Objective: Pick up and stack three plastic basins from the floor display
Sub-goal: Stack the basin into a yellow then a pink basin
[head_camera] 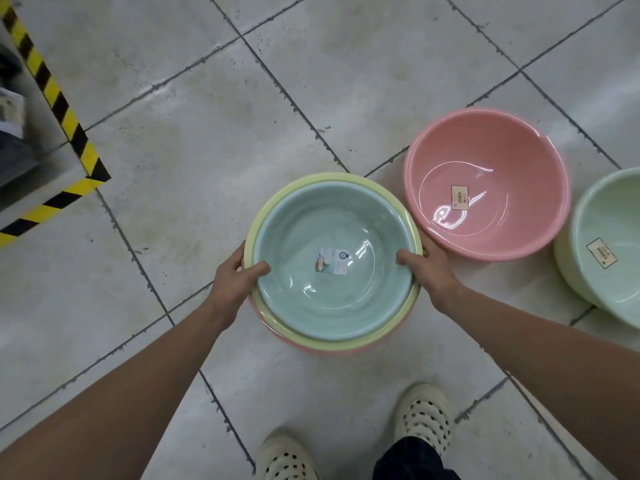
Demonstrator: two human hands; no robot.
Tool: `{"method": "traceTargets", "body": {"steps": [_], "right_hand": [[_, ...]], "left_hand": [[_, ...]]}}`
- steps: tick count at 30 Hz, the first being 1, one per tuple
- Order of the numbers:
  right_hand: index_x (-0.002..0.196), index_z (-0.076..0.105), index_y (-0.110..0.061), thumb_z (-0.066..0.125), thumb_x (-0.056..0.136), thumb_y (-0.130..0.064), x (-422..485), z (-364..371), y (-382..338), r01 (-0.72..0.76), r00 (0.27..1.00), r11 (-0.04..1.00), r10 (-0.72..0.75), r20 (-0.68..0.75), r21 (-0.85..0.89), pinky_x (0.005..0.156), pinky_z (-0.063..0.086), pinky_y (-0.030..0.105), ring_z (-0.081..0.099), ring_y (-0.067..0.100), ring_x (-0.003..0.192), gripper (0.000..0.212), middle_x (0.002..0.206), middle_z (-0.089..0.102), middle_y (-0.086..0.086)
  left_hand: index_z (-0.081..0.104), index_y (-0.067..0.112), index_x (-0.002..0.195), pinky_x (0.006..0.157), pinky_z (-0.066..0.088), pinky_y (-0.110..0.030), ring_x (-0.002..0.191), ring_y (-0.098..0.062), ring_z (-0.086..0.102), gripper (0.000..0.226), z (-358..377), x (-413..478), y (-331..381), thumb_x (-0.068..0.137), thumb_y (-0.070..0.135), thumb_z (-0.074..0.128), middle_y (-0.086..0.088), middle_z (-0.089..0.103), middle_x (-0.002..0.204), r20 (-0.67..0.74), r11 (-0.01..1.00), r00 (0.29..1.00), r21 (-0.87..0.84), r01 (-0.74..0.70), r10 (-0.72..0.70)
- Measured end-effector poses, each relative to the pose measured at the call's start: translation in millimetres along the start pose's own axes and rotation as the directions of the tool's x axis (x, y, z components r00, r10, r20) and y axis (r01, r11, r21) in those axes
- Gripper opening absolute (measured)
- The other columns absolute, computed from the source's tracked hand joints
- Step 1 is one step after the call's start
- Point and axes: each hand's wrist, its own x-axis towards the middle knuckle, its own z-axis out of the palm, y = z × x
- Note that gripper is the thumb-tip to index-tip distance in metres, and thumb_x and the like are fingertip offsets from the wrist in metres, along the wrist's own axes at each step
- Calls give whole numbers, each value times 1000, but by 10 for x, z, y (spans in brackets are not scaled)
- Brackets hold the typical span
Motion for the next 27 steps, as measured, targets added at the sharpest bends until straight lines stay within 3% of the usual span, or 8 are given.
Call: {"method": "traceTargets", "body": {"steps": [5,9,13,17,22,27], "right_hand": [[124,65,-39,64,83,-8,-376,-235,-482,13,1000,999,-13,-2,50,73,55,29,71,14,92,52,102,75,-5],[107,67,-52,64,82,-6,-732,-549,-1009,19,1000,992,-16,-23,124,81,60,38,71,19,94,52,100,75,-5],[120,64,-43,64,84,-4,-1052,-1035,-1536,33,997,982,-18,-80,186,78,59,36,71,20,95,54,105,73,-1],[111,63,-56,65,83,-8,-1271,-1614,-1937,39,994,981,-18,-110,191,83,60,40,72,20,97,56,107,75,-2],[130,62,-34,66,84,-10,-1419,-2282,-2226,-1,978,984,39,-206,179,77,57,36,70,21,94,52,107,73,3],[122,63,-41,66,83,-8,-1382,-2649,-2213,-23,952,970,94,-290,241,79,57,37,69,21,95,51,103,72,-2]], "left_hand": [[65,38,131,64,58,-27,98,-22,72,57,-12,-410,603,83,6,69,1,73,114,-2,1000,1000,27,-15,15],[67,39,128,62,56,-26,98,-25,71,56,85,-720,1317,82,6,69,0,73,114,15,997,999,65,-38,37],[67,36,127,62,57,-26,99,-25,71,54,404,-983,2090,83,5,68,-2,73,113,74,992,994,101,-82,75],[69,33,125,58,56,-23,95,-25,71,52,871,-1199,2677,81,6,69,-5,73,113,126,989,989,112,-94,80],[70,37,123,65,57,-29,102,-29,72,56,1462,-1390,3164,74,11,71,-2,75,113,175,988,984,140,-68,43],[66,29,132,60,58,-24,88,-19,74,58,1989,-1227,3429,79,5,70,-5,73,117,234,980,972,183,-78,34]]}}
